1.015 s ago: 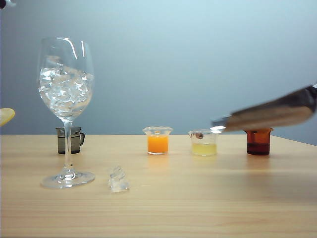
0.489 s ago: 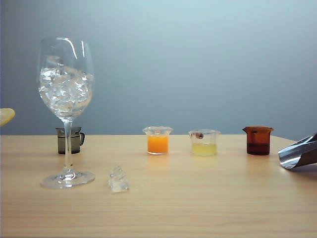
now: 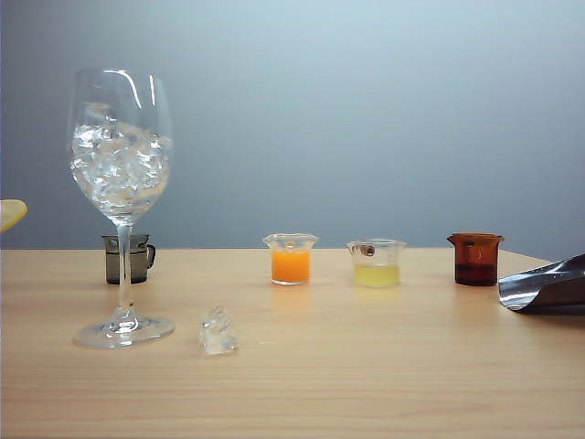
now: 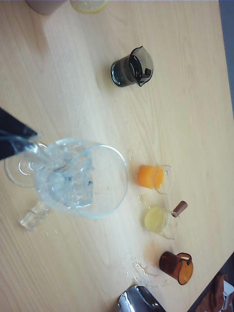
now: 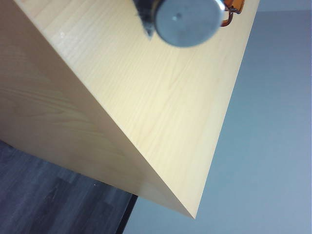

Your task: Pick up the ice scoop on the desk filled with ice cubes, pour the ice into the goblet, and finally put the scoop back on the table.

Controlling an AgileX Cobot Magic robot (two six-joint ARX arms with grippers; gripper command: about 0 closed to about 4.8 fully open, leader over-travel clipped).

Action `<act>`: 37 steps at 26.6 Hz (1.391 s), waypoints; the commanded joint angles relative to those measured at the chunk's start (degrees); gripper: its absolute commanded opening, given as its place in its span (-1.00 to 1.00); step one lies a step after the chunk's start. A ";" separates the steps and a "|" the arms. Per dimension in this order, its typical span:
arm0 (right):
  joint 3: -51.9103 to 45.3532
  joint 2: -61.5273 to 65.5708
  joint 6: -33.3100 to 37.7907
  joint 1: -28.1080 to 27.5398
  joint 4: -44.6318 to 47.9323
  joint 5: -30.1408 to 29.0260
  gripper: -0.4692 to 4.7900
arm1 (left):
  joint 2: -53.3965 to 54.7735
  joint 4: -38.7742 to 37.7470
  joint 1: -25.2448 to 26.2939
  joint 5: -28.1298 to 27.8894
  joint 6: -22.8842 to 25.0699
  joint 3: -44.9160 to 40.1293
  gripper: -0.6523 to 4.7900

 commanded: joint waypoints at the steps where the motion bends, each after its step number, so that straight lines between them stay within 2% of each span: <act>1: 0.28 -0.13 -1.18 -0.04 2.08 0.72 -0.62 | -0.09 0.52 0.04 -0.35 0.11 0.22 -0.78; 2: 0.28 -0.13 -1.20 -0.04 2.05 0.72 -0.25 | -0.09 0.52 0.04 -0.35 0.07 0.22 -0.78; 3: 0.28 -0.13 -1.20 -0.04 2.05 0.76 -0.03 | -0.07 0.55 0.04 -0.33 0.07 0.22 -0.78; 6: 0.28 -0.13 -1.20 -0.04 2.05 1.16 0.12 | -0.07 0.57 0.04 -0.33 0.07 0.22 -0.78; 11: 0.28 -0.13 -1.22 -0.13 0.70 1.14 0.62 | -0.07 0.55 0.04 -0.33 0.07 0.22 -0.78; 16: 0.22 -0.13 -2.27 -0.13 -0.90 0.00 0.81 | -0.09 0.46 0.04 -0.35 0.07 0.22 -0.78; 23: -1.29 -0.79 -3.21 -2.01 -0.87 -6.19 0.82 | -0.11 0.44 0.04 -0.35 0.07 0.24 -0.78; 34: -12.66 -11.87 -3.89 -11.74 -0.57 -13.88 0.81 | -0.31 -0.02 0.04 -0.13 0.04 0.24 -0.78; 35: -13.22 -12.79 -3.82 -12.46 -0.59 -15.96 0.74 | -0.55 -0.02 0.04 -0.13 0.04 0.24 -0.78; 36: -13.84 -14.40 -3.74 -12.74 -0.87 -19.52 0.28 | -1.01 -0.09 0.04 -0.13 0.02 0.24 -0.78; 37: -13.99 -14.99 -3.74 -12.72 -1.05 -20.85 -0.08 | -1.33 -0.13 0.04 -0.15 0.04 0.24 -0.78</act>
